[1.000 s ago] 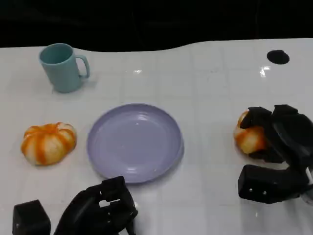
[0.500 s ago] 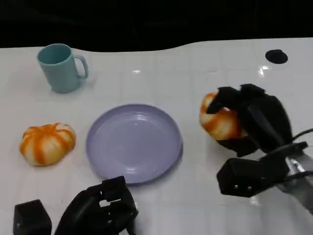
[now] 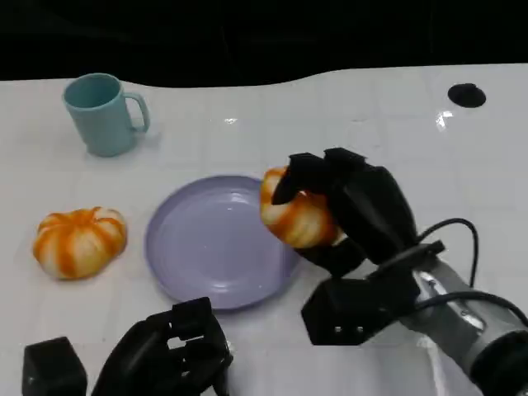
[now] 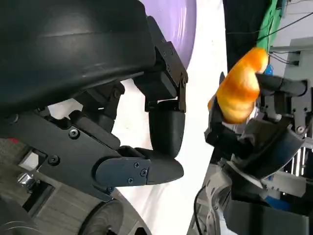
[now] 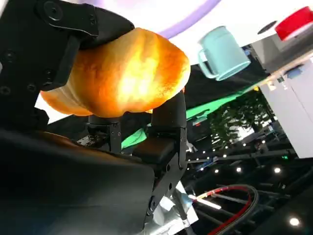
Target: Grasp the bread from the table and place it into the plate.
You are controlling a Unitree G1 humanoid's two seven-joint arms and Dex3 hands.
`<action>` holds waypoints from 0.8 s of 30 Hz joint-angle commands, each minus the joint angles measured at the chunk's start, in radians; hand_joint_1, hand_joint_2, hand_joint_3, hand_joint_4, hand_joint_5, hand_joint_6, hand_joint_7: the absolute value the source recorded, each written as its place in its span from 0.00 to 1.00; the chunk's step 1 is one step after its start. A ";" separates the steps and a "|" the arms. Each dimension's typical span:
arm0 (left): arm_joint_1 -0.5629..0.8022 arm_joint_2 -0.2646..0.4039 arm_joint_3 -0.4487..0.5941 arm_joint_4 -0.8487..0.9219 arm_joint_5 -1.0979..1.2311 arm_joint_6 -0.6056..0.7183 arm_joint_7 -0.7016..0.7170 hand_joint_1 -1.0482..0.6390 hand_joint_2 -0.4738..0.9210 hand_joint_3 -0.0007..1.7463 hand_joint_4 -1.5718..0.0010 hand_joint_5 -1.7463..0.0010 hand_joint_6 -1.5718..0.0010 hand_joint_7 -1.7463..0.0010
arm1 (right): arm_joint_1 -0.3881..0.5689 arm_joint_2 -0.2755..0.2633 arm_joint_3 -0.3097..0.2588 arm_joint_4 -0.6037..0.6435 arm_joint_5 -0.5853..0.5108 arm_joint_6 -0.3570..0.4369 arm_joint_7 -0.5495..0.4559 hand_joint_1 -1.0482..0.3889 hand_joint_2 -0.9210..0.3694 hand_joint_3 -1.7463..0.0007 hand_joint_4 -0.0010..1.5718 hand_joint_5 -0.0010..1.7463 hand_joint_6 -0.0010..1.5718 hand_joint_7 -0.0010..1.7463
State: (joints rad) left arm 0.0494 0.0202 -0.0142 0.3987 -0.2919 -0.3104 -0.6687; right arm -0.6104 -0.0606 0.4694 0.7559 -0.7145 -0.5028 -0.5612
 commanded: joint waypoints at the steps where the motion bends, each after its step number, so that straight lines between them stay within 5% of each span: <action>1: 0.002 0.012 0.002 -0.001 0.008 -0.013 0.002 0.29 0.82 0.37 0.49 0.00 0.51 0.19 | -0.056 0.057 0.005 0.052 0.013 0.013 0.004 0.69 0.56 0.15 0.65 1.00 0.50 1.00; 10: 0.003 0.007 -0.004 0.001 0.008 -0.022 -0.001 0.29 0.82 0.37 0.49 0.00 0.51 0.20 | -0.108 0.128 0.013 0.164 0.026 0.023 0.020 0.67 0.50 0.19 0.59 1.00 0.47 0.95; 12: 0.006 0.007 -0.007 -0.004 0.011 -0.022 0.006 0.29 0.82 0.38 0.50 0.00 0.51 0.19 | -0.108 0.133 0.008 0.163 0.042 0.030 0.056 0.66 0.46 0.25 0.53 0.92 0.48 0.74; 16: 0.009 0.008 -0.009 -0.010 0.017 -0.019 0.013 0.29 0.82 0.38 0.50 0.00 0.51 0.19 | -0.111 0.120 0.019 0.152 0.045 0.048 0.128 0.60 0.33 0.51 0.37 0.51 0.44 0.24; 19: 0.008 0.008 -0.008 -0.007 0.014 -0.021 0.006 0.30 0.81 0.39 0.50 0.00 0.52 0.19 | -0.109 0.104 0.030 0.139 0.040 0.062 0.191 0.54 0.23 0.66 0.22 0.34 0.35 0.08; 21: 0.009 0.009 -0.007 -0.010 0.011 -0.019 0.004 0.30 0.81 0.39 0.50 0.00 0.52 0.19 | -0.102 0.096 0.034 0.122 0.042 0.077 0.235 0.46 0.08 0.84 0.09 0.33 0.27 0.02; 24: 0.012 0.011 -0.008 -0.018 0.012 -0.009 0.009 0.30 0.81 0.39 0.49 0.00 0.51 0.19 | -0.086 0.089 0.031 0.090 0.052 0.092 0.275 0.40 0.01 0.93 0.01 0.34 0.23 0.00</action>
State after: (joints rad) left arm 0.0530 0.0193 -0.0272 0.3964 -0.2800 -0.3208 -0.6664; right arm -0.7028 0.0453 0.5044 0.8808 -0.6790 -0.4247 -0.3164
